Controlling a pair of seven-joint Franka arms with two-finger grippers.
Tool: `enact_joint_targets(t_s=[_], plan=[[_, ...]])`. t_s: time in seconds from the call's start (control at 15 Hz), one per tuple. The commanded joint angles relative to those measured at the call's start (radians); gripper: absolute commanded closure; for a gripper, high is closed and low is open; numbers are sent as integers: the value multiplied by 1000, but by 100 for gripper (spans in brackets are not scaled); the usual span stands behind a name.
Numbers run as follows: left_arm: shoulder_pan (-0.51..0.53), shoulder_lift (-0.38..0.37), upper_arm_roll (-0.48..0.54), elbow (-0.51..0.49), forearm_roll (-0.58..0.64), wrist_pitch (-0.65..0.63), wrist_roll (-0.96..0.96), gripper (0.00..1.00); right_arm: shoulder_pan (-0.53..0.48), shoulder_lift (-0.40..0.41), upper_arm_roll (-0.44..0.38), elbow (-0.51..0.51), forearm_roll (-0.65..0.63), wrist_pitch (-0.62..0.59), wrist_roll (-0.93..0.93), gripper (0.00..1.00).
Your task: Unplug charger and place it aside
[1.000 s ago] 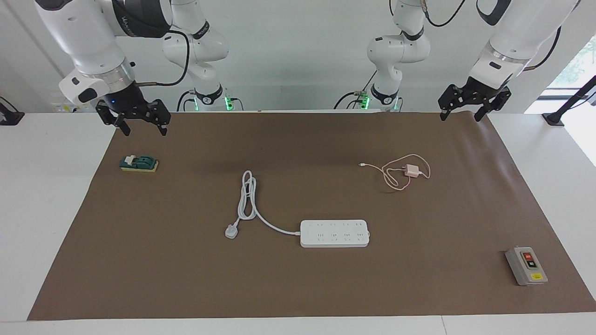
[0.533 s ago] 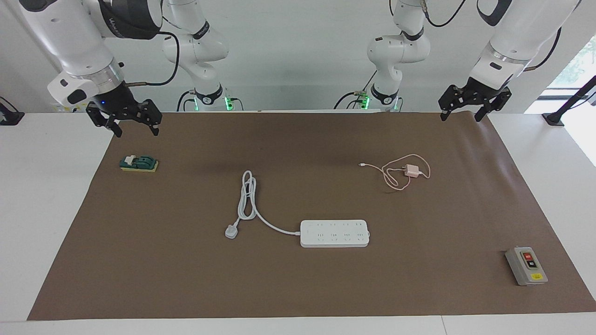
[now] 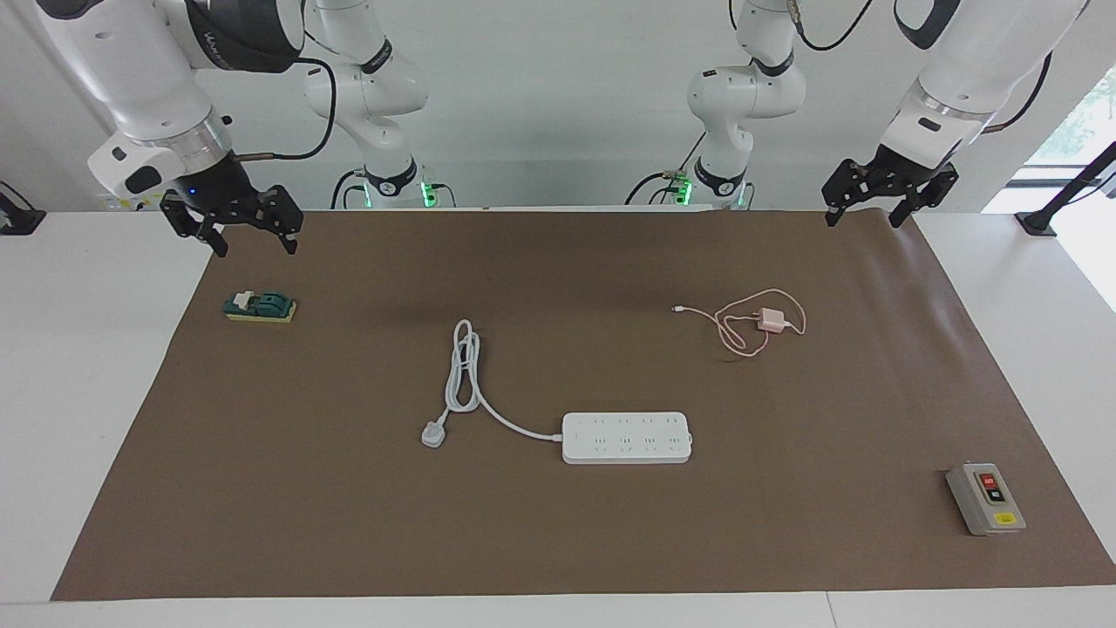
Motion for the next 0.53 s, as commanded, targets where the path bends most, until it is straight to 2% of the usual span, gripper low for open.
enact_joint_targets(t_s=[0.0,0.47], plan=[[-1,8,2,21,11,-24,-9,0,-1,11,5,14,-5,6,-22,0],[7,8,0,21,11,-28,-9,0,-1,13,6,16,-7,4,-22,0]])
